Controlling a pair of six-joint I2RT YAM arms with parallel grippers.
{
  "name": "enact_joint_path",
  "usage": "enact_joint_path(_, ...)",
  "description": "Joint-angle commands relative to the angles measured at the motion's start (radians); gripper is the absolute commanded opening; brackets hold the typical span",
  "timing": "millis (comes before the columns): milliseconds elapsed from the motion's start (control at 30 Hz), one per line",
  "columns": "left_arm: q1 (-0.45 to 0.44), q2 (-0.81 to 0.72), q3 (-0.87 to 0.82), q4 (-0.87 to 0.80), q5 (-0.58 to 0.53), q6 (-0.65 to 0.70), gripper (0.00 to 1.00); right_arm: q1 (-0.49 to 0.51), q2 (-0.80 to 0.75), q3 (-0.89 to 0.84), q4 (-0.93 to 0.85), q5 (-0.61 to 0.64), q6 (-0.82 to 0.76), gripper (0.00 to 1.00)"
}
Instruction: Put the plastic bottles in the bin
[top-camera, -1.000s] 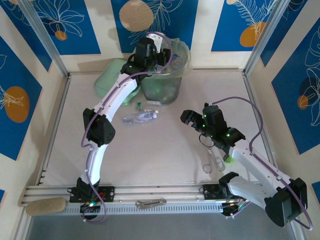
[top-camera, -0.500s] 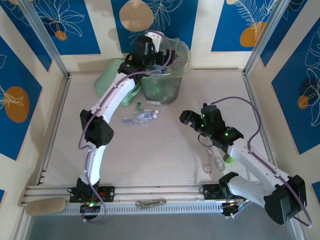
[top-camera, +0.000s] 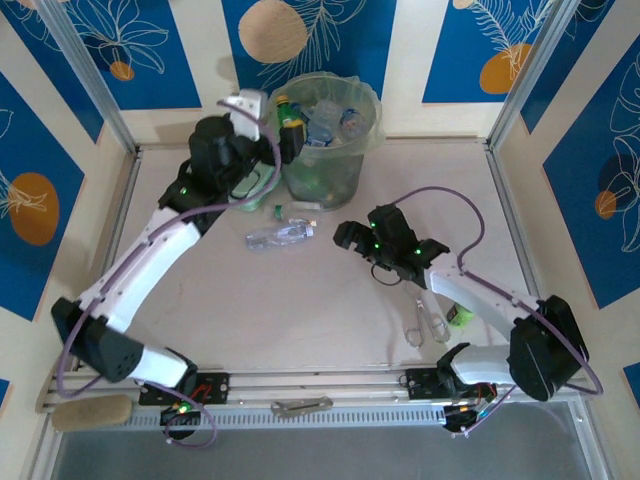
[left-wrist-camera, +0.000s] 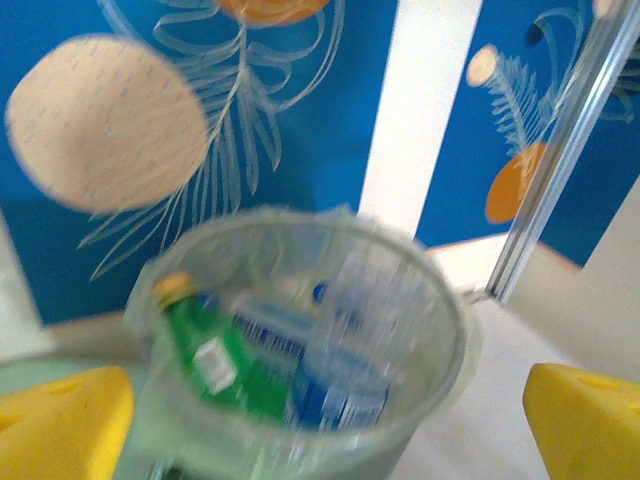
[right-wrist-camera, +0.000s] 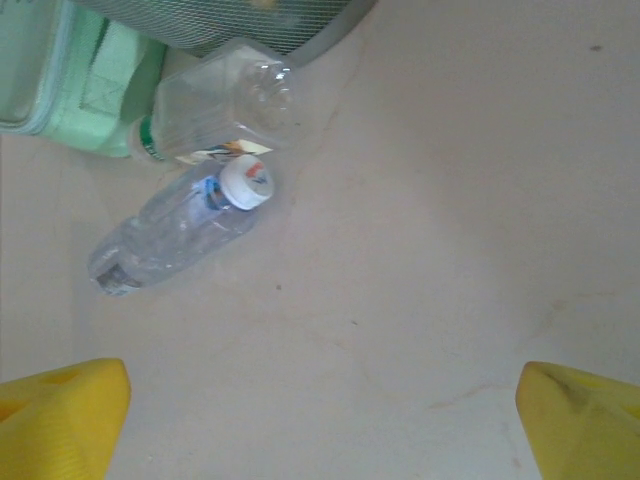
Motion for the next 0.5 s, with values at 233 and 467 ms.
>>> enact_joint_path(233, 0.038, -0.350, -0.614, 0.028, -0.172, -0.234, 0.99, -0.006, 0.126, 0.334, 0.012, -0.005, -0.197, 0.98)
enact_joint_path(467, 0.046, -0.524, -0.844, -0.053, -0.177, -0.355, 1.00, -0.078, 0.233, 0.582, 0.118, -0.104, -0.254, 0.92)
